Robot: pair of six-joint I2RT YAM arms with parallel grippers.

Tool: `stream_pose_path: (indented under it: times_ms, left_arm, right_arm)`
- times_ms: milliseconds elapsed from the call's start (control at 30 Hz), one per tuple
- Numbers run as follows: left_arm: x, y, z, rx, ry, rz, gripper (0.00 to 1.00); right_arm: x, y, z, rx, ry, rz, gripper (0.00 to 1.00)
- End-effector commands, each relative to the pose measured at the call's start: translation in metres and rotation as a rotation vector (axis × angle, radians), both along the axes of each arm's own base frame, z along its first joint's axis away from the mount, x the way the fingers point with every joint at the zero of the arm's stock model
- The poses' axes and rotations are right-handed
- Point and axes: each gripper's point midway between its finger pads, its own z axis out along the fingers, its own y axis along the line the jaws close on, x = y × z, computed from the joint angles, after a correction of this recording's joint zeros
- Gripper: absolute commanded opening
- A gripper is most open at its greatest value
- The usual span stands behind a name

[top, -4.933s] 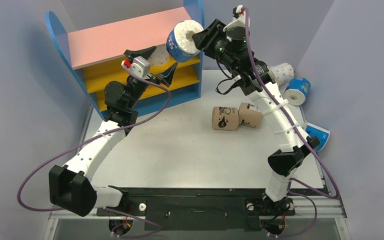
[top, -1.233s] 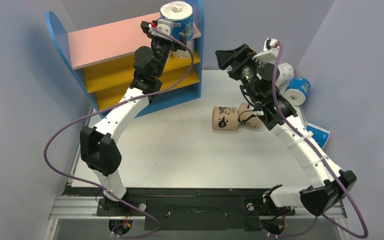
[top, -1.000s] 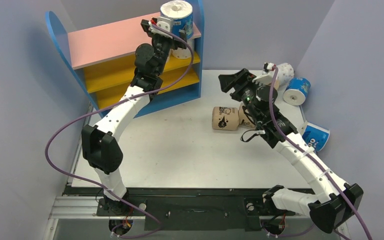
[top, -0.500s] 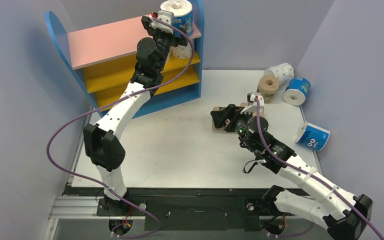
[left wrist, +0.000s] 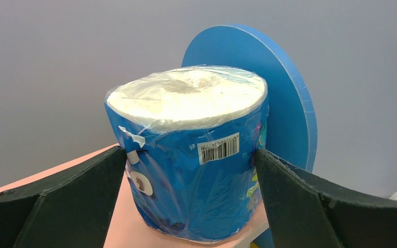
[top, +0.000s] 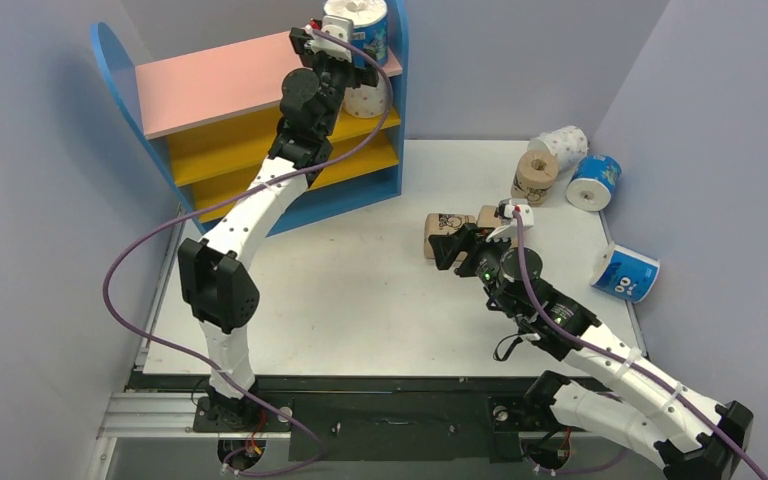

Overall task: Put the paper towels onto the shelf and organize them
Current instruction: Place the paper towel on the shelf.

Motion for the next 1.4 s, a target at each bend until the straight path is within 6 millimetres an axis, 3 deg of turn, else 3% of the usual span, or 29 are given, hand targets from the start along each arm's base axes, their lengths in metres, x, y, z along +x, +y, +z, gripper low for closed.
stream_pose_path:
  times_ms: [0,433,967,1233,1367]
  left_arm:
    - [0.008,0.006,0.003,0.006,-0.002,0.031,0.93]
    - [0.022,0.013,-0.002,-0.016,-0.009,0.035,0.93]
    - [0.029,-0.001,-0.009,-0.063,-0.005,-0.035,0.93]
    - [0.018,0.005,0.008,-0.075,-0.030,-0.027,0.96]
    - [0.001,0.019,0.034,-0.096,-0.071,0.004,0.97]
  right_arm:
    - [0.000,-0.007,0.005,-0.010,-0.027,-0.026,0.64]
    - [0.000,-0.015,-0.007,-0.040,-0.015,-0.056,0.63]
    - [-0.001,-0.025,-0.017,-0.062,-0.004,-0.091,0.63]
    - [-0.001,-0.024,-0.016,-0.060,-0.004,-0.091,0.63]
    - [-0.001,-0.025,-0.014,-0.059,-0.007,-0.092,0.63]
